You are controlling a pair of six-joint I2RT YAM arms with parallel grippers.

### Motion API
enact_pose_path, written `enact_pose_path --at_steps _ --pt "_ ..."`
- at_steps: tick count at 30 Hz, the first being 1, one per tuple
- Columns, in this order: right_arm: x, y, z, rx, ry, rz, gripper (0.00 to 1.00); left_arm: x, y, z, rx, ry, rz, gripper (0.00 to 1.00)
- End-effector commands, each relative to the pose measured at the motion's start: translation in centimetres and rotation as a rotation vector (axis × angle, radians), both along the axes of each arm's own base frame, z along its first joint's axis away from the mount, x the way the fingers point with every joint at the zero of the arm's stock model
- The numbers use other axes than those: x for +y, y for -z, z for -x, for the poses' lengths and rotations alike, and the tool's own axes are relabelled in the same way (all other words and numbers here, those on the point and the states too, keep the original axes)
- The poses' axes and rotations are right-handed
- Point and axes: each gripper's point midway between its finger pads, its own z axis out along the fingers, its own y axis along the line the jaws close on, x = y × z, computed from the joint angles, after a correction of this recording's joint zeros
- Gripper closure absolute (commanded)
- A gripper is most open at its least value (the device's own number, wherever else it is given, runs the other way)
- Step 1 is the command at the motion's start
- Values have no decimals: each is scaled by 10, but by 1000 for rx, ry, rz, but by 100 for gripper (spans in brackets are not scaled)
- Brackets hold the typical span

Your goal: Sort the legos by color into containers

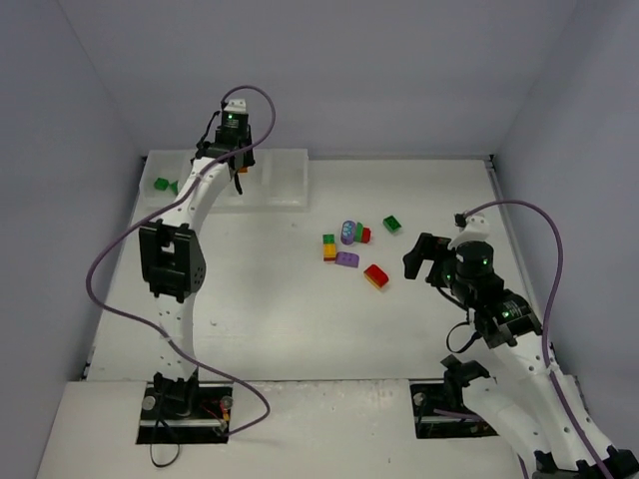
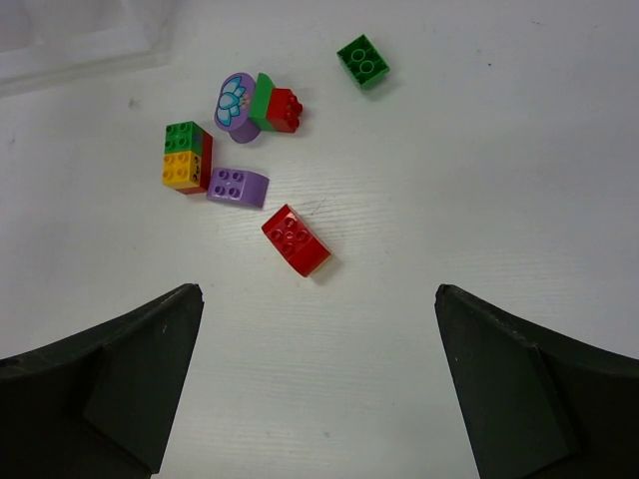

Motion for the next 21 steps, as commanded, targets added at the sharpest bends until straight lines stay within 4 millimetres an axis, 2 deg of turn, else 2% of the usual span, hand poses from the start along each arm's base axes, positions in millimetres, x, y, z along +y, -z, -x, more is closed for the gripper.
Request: enact_pose_path --at_steps 1,2,3,4,6,7,9,10,11,14,17,21 --pt "9 -17 -11 -64 -30 -18 1 6 -14 -37 -84 50 -7 94" --pt "8 -17 -11 -65 -28 -17 1 7 -24 -46 -113 50 2 92" --pt "8 -17 -11 -65 -29 -16 1 12 -18 -51 -106 40 3 88" --pt "8 -17 -12 -63 -27 -16 1 13 -3 -57 -82 41 0 78" --pt "9 -16 -12 -59 -26 -20 1 18 -5 -64 -92 36 1 68" --pt "9 -16 -12 -59 -24 -27 1 20 2 -67 -85 32 2 58" --pt "10 -16 -12 -55 -21 -33 1 20 1 -69 -87 46 28 50" --pt "10 -16 -12 -54 -21 -38 1 23 -2 -69 -93 45 36 40" --pt "11 -16 -11 -51 -25 -41 1 22 -3 -68 -95 51 39 37" --pt "11 -17 -11 -59 -24 -42 1 18 -17 -64 -118 84 47 28" --pt "10 -19 -11 -65 -26 -34 1 9 -30 -52 -127 140 42 28" --pt "9 -20 -11 -72 -32 -27 1 -19 -40 -20 -98 279 47 28"
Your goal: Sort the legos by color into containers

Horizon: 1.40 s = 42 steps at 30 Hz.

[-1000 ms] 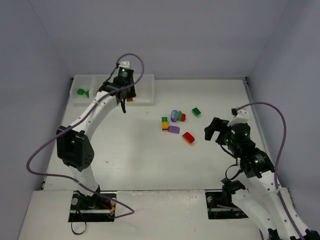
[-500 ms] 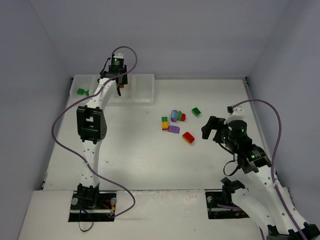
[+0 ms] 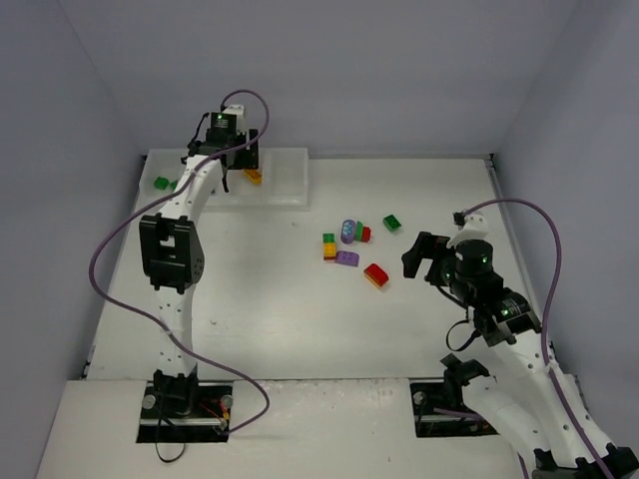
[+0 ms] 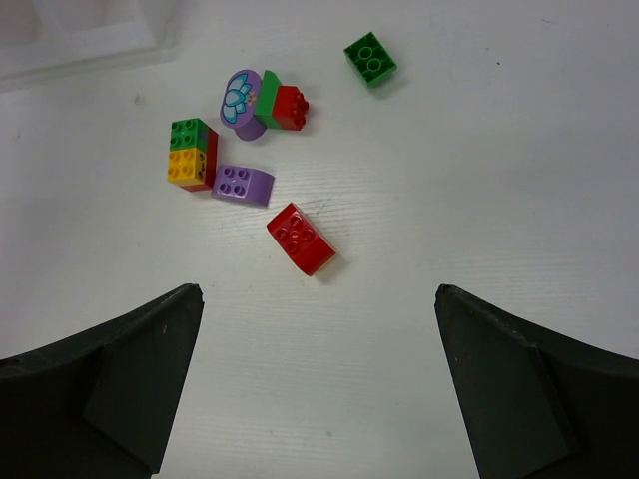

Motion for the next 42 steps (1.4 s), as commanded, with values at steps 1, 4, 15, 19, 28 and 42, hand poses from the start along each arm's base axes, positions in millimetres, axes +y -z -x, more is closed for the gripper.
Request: enact_pose_path --at_steps 1,4,15,19,28,42 --pt "5 -23 -10 -82 -15 -20 1 -38 -106 29 -191 186 35 28" --pt "6 -24 -9 -85 -20 -19 1 -82 -96 68 -142 327 29 28" --pt "12 -31 0 -115 -77 -38 1 -230 -21 202 85 806 -108 31" --pt "14 -32 3 -120 -91 -46 1 -260 0 221 125 871 -133 32" --pt "15 -32 10 -122 -108 -61 1 -294 48 224 198 918 -176 34" --pt "14 -30 12 -111 -105 -54 1 -302 97 230 298 959 -178 42"
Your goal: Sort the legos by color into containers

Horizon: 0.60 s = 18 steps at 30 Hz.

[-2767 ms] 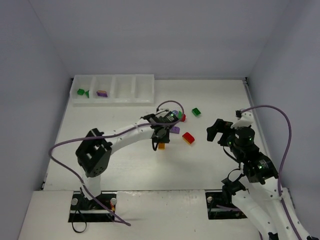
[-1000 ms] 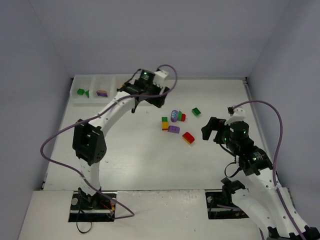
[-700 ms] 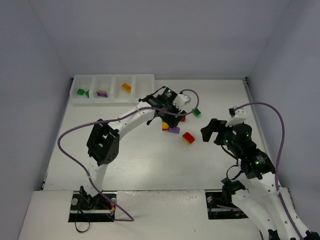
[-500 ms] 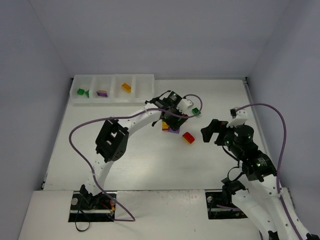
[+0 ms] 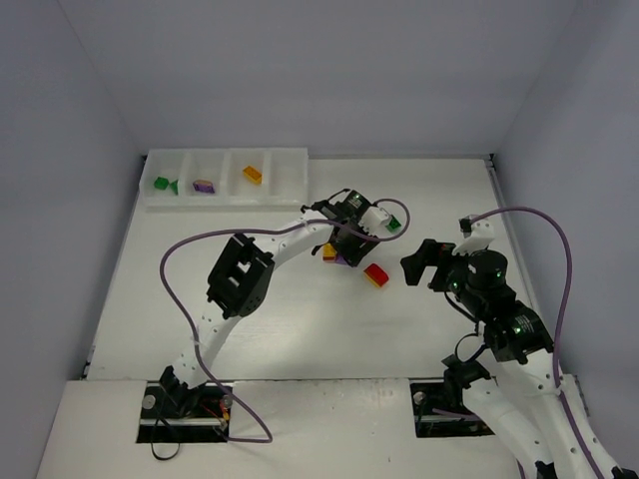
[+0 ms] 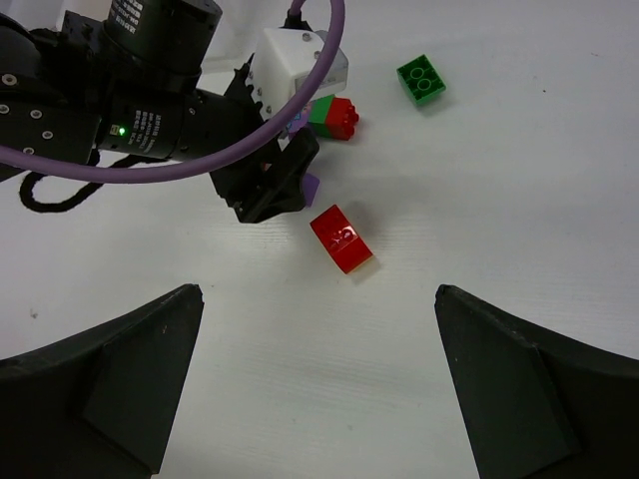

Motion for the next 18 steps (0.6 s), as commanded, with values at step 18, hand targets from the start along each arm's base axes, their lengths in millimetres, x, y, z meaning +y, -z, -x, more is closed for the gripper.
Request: enact_pose_path --at_steps 18 --pt "2 -11 -6 -42 -9 6 1 15 -88 32 -59 -26 153 81"
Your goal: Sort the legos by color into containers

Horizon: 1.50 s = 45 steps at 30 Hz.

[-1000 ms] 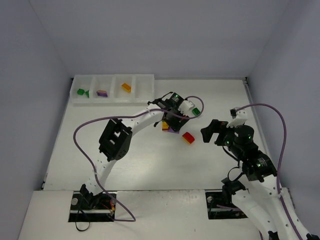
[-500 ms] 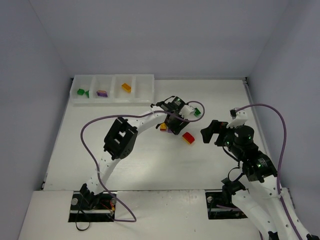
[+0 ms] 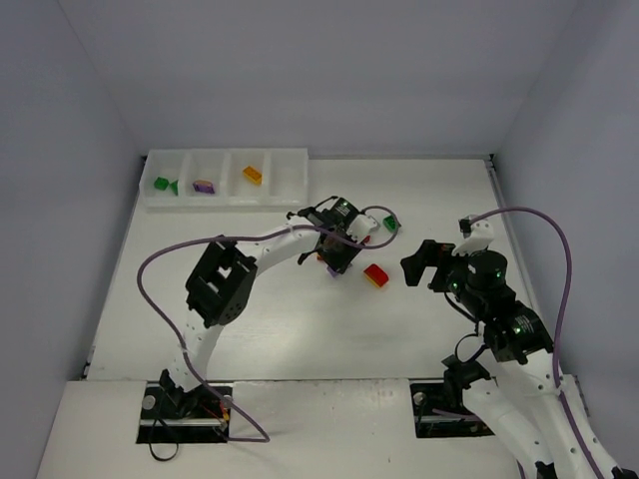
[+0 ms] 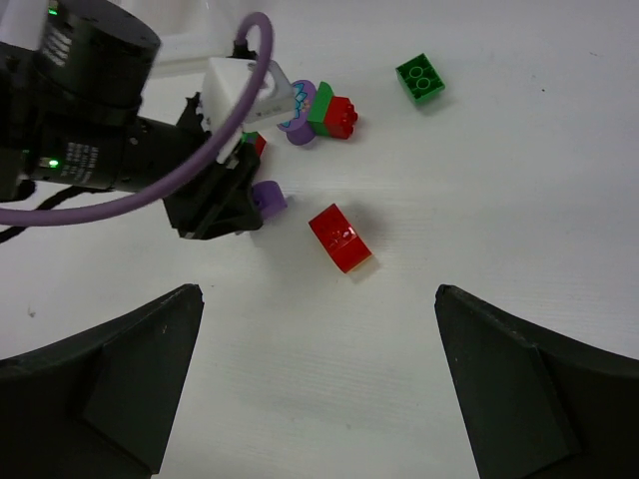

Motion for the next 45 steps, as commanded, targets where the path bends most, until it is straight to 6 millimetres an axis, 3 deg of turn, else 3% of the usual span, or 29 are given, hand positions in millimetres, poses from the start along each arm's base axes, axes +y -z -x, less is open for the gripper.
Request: enact_pose_path --at_steps 1,2,4,5,7,11,12,15,16,18,19,21,22,23,24,25,27,28,30,33,34,38,39,40,42,45 --pt "2 -14 -7 -47 -9 3 1 -12 -105 -1 -127 -47 202 81" --pt "2 -15 -7 -48 -9 2 1 -5 -133 -3 -180 -78 229 81" --pt "3 -16 -8 -49 -8 4 1 8 -154 -6 -219 -148 249 81" --pt "3 -17 -9 -51 -9 5 1 20 -176 -10 -273 -194 266 81" --pt "3 -17 -10 -50 -11 6 1 48 -200 -23 -330 -299 289 81" --pt "4 -18 -14 -56 -13 15 1 129 -216 -69 -437 -586 249 81" --pt "5 -19 -15 -60 -13 12 1 167 -218 -88 -458 -713 233 82" --pt "6 -16 -18 -58 -11 8 1 216 -227 -116 -495 -858 261 81" --pt "6 -14 -18 -57 -12 8 1 245 -227 -130 -511 -929 261 81" --pt "7 -12 -19 -56 -14 5 1 269 -232 -149 -546 -987 277 81" --pt "7 -11 -20 -53 -15 7 1 290 -231 -165 -554 -1033 275 81" --pt "7 -10 -21 -53 -11 10 1 305 -230 -181 -552 -1066 290 81" --pt "7 -8 -21 -48 -11 12 1 310 -217 -193 -533 -1074 285 81" --pt "7 -8 -22 -48 -10 12 1 322 -229 -205 -574 -1092 304 81" --pt "7 -6 -22 -42 -9 17 1 327 -229 -212 -584 -1098 305 81" --pt "7 -4 -23 -39 -9 18 1 331 -215 -222 -571 -1106 291 81" --pt "7 -1 -24 -30 -8 23 1 343 -220 -237 -594 -1126 304 81" --pt "7 0 -25 -27 -5 24 1 347 -206 -245 -578 -1136 288 81" --pt "7 2 -26 -18 0 23 1 359 -198 -259 -587 -1159 277 81" --pt "7 4 -27 -14 11 15 1 369 -199 -273 -606 -1171 291 81" --pt "7 9 -27 -4 11 17 1 371 -187 -279 -594 -1174 280 81" --pt "7 14 -30 12 15 23 1 372 -176 -291 -582 -1185 270 80" --pt "8 15 -32 19 16 26 1 370 -175 -293 -578 -1177 278 78" --pt "8 17 -33 21 18 30 1 389 -172 -294 -583 -1208 270 73" --pt "7 19 -37 27 18 47 0 388 -169 -297 -575 -1210 281 66" --pt "9 24 -46 39 5 81 0 388 -170 -300 -580 -1205 294 43"
